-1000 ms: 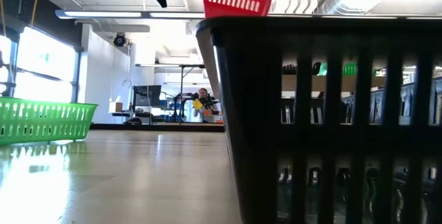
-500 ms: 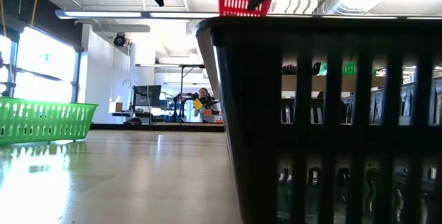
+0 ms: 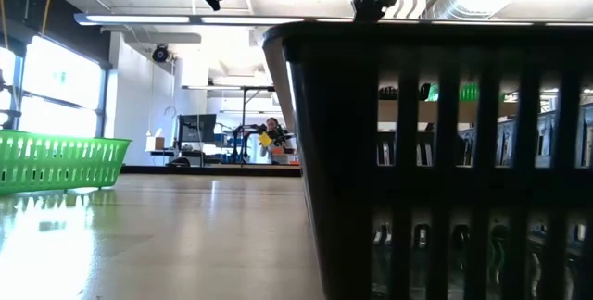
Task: Stack baskets on shelf by color
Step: Stack the red bin on top of the red bin on the shelf
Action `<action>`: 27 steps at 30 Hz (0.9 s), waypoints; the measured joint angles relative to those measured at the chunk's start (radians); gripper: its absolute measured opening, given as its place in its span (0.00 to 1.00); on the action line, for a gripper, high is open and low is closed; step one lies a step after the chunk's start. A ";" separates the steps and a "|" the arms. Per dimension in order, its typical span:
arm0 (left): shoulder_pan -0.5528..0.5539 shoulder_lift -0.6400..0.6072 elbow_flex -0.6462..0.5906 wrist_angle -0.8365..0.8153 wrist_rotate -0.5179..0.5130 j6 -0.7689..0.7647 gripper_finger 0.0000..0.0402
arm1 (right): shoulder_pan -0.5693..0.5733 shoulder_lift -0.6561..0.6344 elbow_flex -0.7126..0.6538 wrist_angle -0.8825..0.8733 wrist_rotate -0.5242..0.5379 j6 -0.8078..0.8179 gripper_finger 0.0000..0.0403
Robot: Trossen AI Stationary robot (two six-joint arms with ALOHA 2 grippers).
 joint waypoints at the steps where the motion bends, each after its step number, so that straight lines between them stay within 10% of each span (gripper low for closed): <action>1: 0.000 0.000 0.000 0.000 0.000 0.000 0.40 | -0.012 0.000 0.000 0.004 -0.008 -0.009 0.00; 27: 0.000 0.000 0.000 -0.001 0.001 0.000 0.40 | -0.087 -0.001 -0.053 0.075 -0.120 0.015 0.00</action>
